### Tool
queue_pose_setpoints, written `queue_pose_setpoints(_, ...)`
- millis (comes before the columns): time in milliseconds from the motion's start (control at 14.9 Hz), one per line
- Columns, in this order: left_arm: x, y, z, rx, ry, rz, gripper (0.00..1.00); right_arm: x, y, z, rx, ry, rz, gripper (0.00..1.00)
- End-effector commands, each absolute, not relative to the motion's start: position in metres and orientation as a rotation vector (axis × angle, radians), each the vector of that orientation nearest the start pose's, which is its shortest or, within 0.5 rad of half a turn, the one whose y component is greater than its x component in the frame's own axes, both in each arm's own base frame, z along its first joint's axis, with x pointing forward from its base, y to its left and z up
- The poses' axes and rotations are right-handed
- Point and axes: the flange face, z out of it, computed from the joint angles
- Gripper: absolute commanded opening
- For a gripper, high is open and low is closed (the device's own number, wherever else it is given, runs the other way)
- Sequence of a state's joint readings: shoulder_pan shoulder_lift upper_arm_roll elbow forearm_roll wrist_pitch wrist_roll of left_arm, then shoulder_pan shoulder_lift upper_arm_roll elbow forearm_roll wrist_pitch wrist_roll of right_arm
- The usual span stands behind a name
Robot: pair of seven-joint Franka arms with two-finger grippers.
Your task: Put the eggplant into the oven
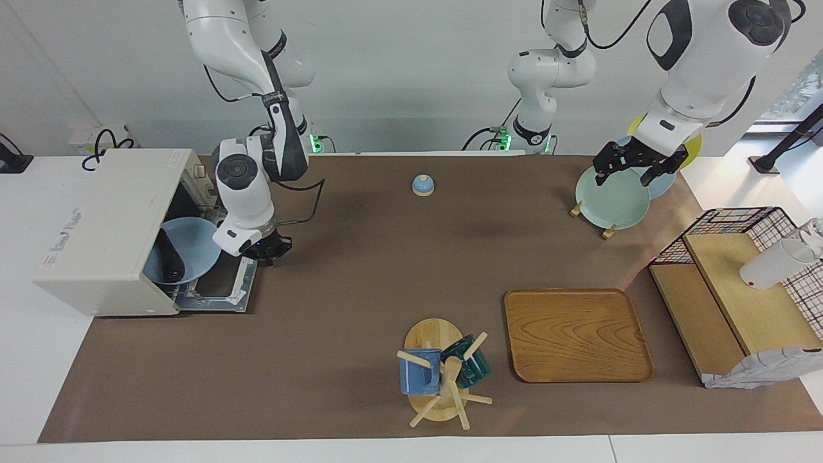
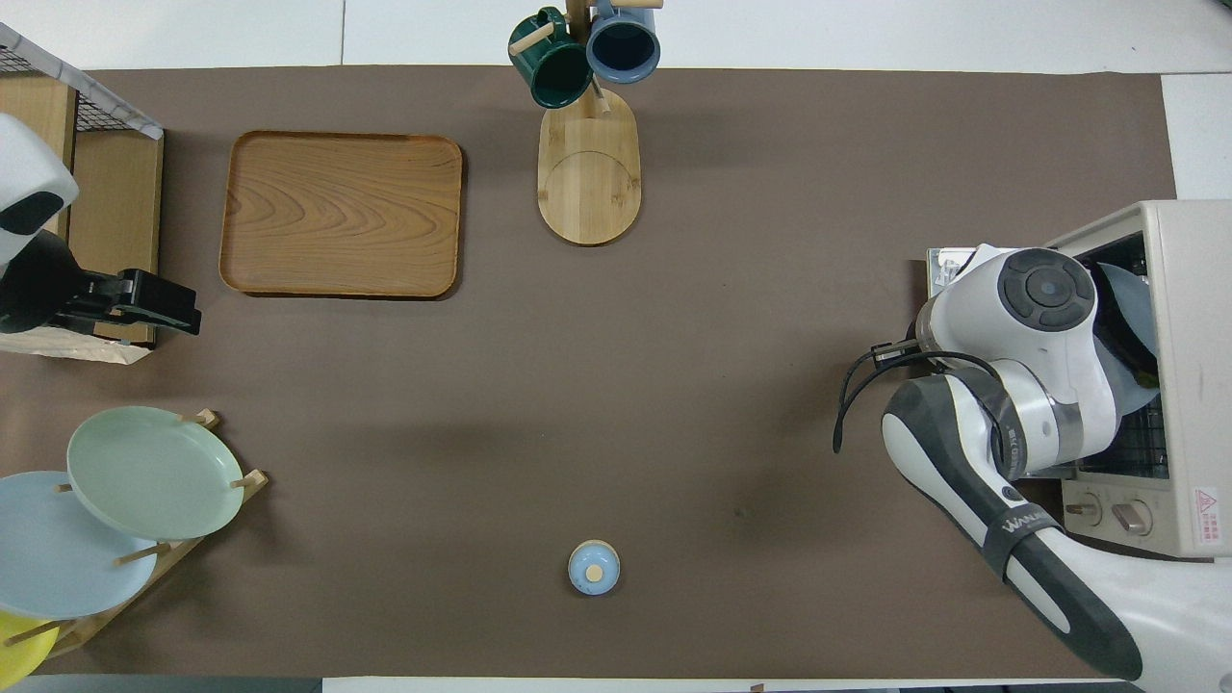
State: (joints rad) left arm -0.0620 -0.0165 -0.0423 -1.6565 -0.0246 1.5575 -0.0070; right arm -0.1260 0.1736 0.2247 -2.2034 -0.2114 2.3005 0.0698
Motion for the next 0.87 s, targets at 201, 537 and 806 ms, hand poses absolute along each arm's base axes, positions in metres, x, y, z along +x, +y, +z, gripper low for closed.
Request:
queue_pose_setpoints(201, 0.538, -0.057, 0.595, -3.151, 0.135, 0.137, 1.00, 0.533, 0.041, 0.294, -3.375, -0.517, 0.138, 0.00)
queue_pose_setpoints(537, 0.538, -0.057, 0.595, -3.151, 0.135, 0.137, 1.00, 0.552, 0.042, 0.327, -3.438, -0.554, 0.253, 0.00)
queue_pose_setpoints(806, 0.538, -0.057, 0.595, -3.151, 0.135, 0.137, 1.00, 0.570, 0.035, 0.397, -3.431, -0.728, 0.376, 0.00)
